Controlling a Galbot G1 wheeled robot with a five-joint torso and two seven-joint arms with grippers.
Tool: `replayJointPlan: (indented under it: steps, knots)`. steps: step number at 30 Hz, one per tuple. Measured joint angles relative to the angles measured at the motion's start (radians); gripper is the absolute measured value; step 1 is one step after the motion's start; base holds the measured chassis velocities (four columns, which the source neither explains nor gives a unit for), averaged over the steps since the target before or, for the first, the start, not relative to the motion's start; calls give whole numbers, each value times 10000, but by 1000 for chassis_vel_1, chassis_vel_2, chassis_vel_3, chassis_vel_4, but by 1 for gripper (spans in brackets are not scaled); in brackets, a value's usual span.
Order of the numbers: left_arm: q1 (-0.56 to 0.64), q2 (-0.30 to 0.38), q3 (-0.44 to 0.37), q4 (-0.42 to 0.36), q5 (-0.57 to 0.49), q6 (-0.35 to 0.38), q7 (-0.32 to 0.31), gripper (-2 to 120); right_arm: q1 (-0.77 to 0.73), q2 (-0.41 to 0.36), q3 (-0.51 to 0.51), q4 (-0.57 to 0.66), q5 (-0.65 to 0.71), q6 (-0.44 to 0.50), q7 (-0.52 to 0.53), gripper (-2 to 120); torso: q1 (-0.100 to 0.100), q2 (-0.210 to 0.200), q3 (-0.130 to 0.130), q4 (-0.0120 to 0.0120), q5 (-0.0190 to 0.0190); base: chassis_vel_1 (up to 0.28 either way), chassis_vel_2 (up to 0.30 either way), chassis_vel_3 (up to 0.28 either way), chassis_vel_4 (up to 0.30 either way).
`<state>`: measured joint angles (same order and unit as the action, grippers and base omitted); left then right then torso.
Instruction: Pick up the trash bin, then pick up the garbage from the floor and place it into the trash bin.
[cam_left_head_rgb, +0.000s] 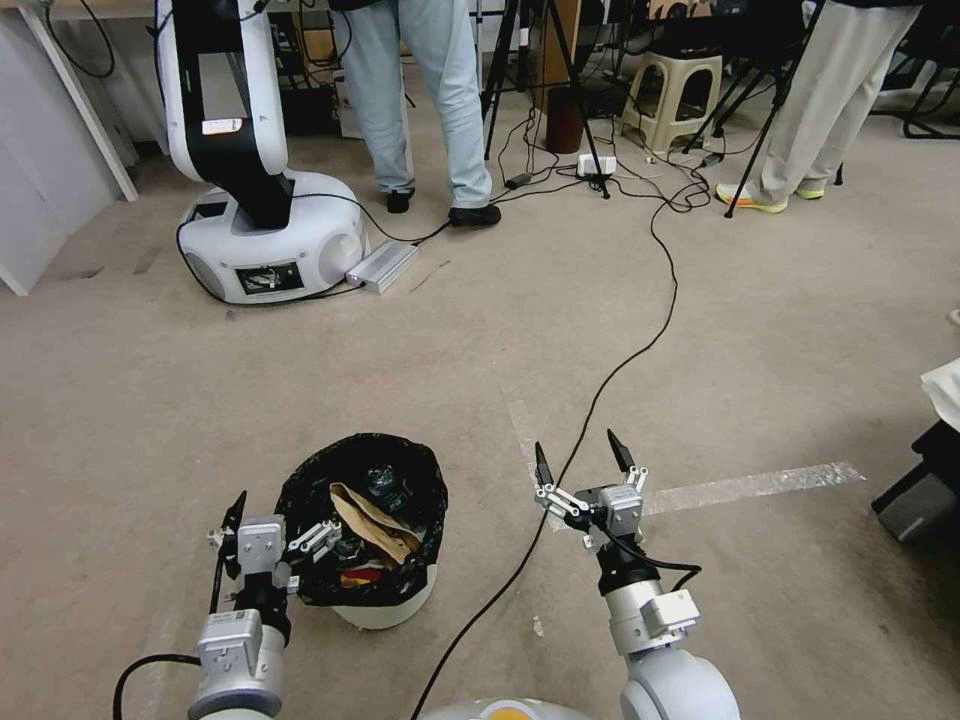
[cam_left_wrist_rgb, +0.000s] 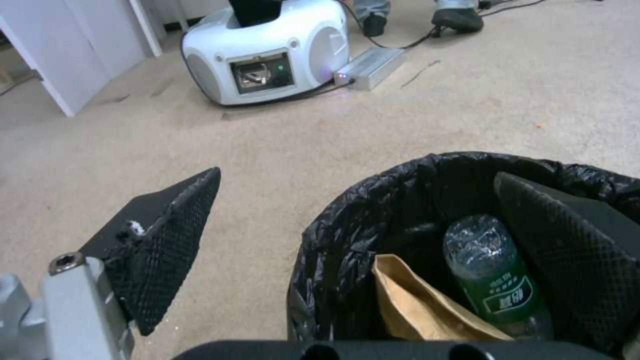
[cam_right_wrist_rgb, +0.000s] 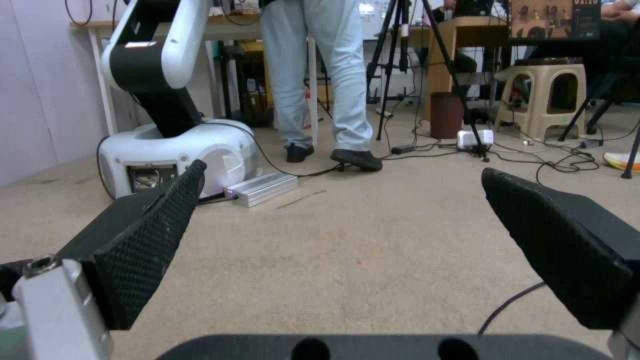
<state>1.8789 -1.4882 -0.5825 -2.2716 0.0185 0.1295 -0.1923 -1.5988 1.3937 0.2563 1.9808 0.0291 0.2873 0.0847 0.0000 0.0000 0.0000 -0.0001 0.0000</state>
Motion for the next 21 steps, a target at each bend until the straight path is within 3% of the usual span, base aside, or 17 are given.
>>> replayJointPlan:
  steps: [21]
  knots:
    - [-27, 6, -5, 11, -61, 79, -37, 100, -1, -6, 0, -10, -3, -3, -11, 100, 0, 0, 0, 1, 0, 0, 0, 0, 0]
